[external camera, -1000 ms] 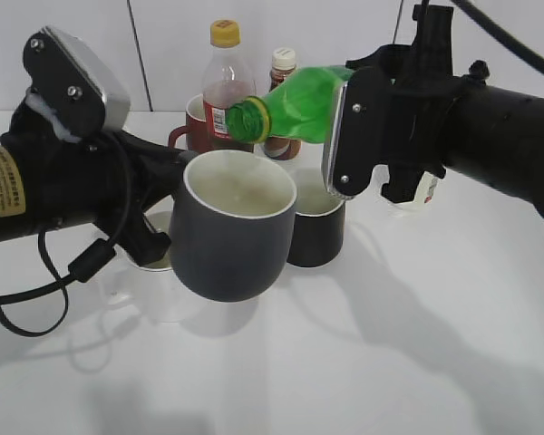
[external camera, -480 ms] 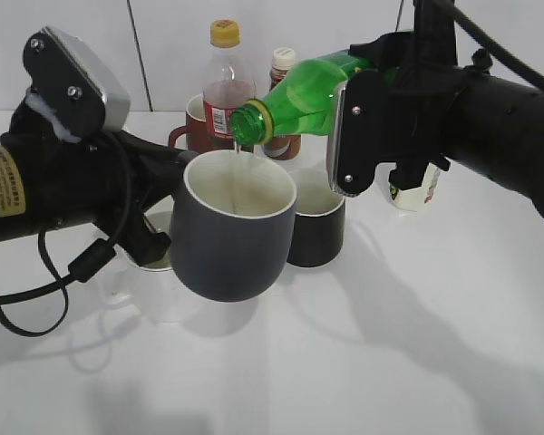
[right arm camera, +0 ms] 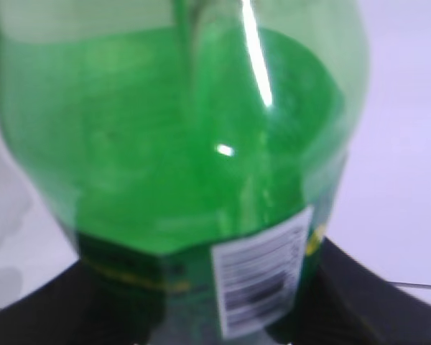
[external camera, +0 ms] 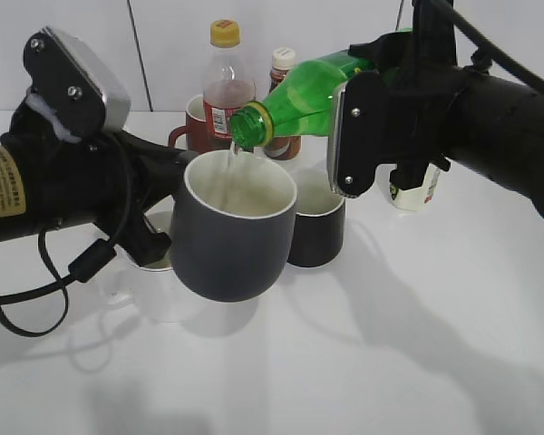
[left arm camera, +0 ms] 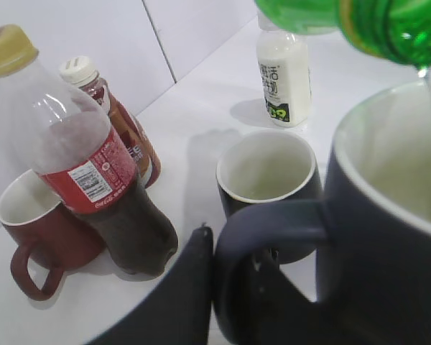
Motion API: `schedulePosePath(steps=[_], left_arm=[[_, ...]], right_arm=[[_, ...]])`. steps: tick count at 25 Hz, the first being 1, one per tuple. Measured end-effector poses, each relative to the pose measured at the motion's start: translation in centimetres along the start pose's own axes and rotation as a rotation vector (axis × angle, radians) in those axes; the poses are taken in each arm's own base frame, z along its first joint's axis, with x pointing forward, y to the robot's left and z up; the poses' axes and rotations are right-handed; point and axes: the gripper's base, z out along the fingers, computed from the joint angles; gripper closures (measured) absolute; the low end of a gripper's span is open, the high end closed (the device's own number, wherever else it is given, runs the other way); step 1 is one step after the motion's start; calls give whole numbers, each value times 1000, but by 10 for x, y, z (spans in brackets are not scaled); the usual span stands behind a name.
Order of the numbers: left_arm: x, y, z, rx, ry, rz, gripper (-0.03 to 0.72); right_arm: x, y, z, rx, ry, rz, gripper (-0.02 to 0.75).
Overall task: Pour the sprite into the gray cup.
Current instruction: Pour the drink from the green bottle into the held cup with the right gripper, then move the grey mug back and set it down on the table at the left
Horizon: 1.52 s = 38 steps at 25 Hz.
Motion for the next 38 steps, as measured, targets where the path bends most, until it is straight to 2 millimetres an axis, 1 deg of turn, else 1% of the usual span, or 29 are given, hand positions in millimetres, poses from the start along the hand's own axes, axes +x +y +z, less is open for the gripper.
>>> schedulePosePath(steps=[11, 13, 15, 19, 22, 24, 25, 28, 30, 32, 35, 38], left_arm=[[0, 0, 0, 1, 0, 3, 632], [0, 0, 0, 2, -1, 4, 632], [0, 0, 0, 2, -2, 5, 632], [-1, 0, 0, 4, -15, 6, 632], [-5, 0, 0, 6, -53, 3, 632], [-8, 3, -3, -7, -83, -6, 632], [-9, 7, -5, -23, -99, -17, 632], [-13, 23, -13, -96, -143, -66, 632], [-13, 41, -21, -172, -172, -110, 632], [-10, 59, -29, -250, -196, -146, 632], [2, 85, -40, -362, -184, -188, 632], [23, 103, -51, -483, -177, -236, 632]], right_arm=[[0, 0, 0, -1, 3, 3, 353], [1, 0, 0, -4, 10, 51, 353], [1, 2, 0, -21, 12, 159, 353], [-3, 11, 0, -131, -1, 394, 353], [-4, 14, -3, -184, 15, 679, 353], [-4, 8, -8, -180, 18, 863, 353], [-4, 2, -12, -168, 14, 960, 353], [3, -10, -26, -112, 7, 1163, 353], [12, -5, -37, -79, 26, 1247, 353], [25, 10, -47, -39, 71, 1336, 353], [45, 43, -64, 33, 150, 1462, 353], [61, 66, -81, 127, 195, 1540, 353]])
